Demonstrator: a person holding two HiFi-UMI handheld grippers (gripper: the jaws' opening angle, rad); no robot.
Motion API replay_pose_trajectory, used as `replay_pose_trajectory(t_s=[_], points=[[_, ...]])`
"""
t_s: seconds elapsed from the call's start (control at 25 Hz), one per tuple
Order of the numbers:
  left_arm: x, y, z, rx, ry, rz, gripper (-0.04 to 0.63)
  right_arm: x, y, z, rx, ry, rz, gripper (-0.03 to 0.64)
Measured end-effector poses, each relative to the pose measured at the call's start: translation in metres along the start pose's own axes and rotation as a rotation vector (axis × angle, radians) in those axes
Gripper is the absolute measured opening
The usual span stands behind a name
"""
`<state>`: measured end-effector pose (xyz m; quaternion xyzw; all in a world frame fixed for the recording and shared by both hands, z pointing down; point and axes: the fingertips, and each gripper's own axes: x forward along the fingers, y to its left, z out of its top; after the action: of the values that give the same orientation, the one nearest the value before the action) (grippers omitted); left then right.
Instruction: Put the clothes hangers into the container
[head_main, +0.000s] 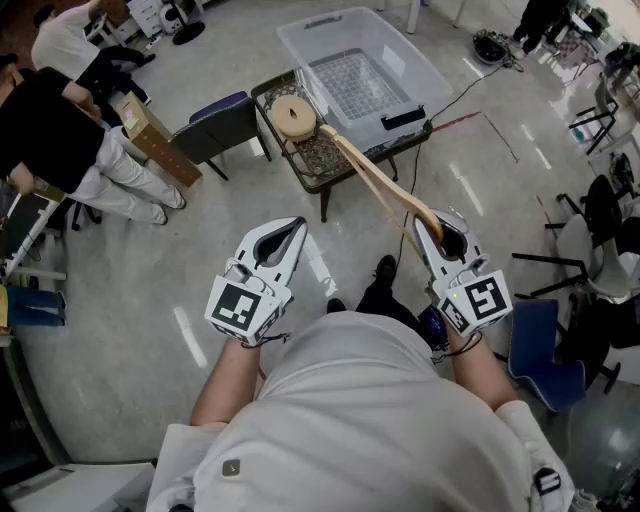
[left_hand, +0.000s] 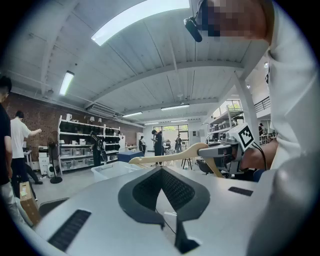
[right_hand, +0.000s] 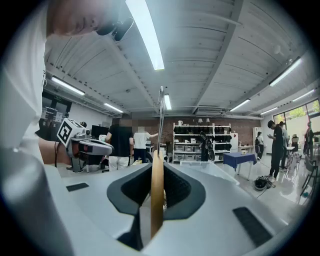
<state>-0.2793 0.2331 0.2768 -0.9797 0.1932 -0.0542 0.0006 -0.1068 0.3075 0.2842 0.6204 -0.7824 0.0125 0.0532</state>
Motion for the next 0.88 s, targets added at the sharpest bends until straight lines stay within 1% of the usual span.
replay_pose_trajectory(t_s=[0.2,0.48,0.68,0.88], points=[[0.006,0.002,0.000,-0.004,-0.004,0.008,0.017,0.003,-0.005,-0.005,0.001,0.006,0.002,0.063],[0.022,0.009,-0.007,-0.020,0.018,0.021,0.017,0.013,-0.023,-0.009,0.015,0.010,0.012,0.063],[0.048,0.013,-0.007,-0.025,0.029,0.027,0.017,0.022,-0.048,-0.012,0.025,0.018,0.020,0.063],[0.086,0.018,-0.010,-0.051,0.046,0.028,0.017,0.036,-0.082,-0.021,0.026,0.040,0.022,0.063]])
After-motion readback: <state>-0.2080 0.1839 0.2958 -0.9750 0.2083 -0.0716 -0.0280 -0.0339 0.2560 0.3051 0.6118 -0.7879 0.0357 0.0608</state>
